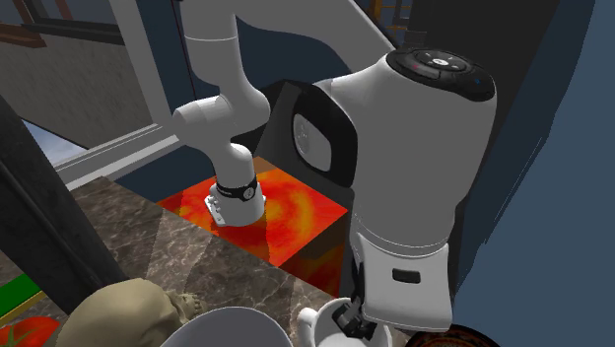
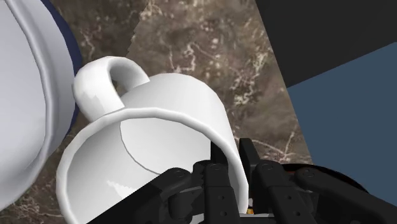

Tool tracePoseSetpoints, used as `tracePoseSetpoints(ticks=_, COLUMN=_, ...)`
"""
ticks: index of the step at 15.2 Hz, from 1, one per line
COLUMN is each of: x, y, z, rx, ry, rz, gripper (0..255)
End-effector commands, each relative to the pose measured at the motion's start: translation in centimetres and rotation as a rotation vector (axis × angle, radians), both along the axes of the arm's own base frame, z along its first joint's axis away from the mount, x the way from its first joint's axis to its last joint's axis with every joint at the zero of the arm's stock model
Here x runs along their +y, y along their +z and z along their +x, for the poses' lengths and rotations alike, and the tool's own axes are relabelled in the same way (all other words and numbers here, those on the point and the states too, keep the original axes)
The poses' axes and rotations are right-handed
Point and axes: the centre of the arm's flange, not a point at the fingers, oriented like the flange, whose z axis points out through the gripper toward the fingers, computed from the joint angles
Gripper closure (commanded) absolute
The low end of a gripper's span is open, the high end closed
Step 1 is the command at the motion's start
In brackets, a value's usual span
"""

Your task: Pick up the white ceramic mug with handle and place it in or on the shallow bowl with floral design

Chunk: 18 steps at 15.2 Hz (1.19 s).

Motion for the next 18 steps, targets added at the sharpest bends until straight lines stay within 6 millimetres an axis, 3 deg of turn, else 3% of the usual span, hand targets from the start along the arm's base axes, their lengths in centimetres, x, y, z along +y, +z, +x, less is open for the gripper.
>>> tracePoseSetpoints(ticks=1, x=0.0, y=1.1, z=0.1, rx=0.000, ry=0.000, rz=0.000, gripper=255)
tracePoseSetpoints(ticks=15, x=0.0, y=8.5, z=0.1, rx=0.000, ry=0.000, rz=0.000, gripper=255)
tracePoseSetpoints(ticks=18, x=2.6, y=9.1, z=3.0, rx=0.000, ry=0.000, rz=0.000, gripper=255)
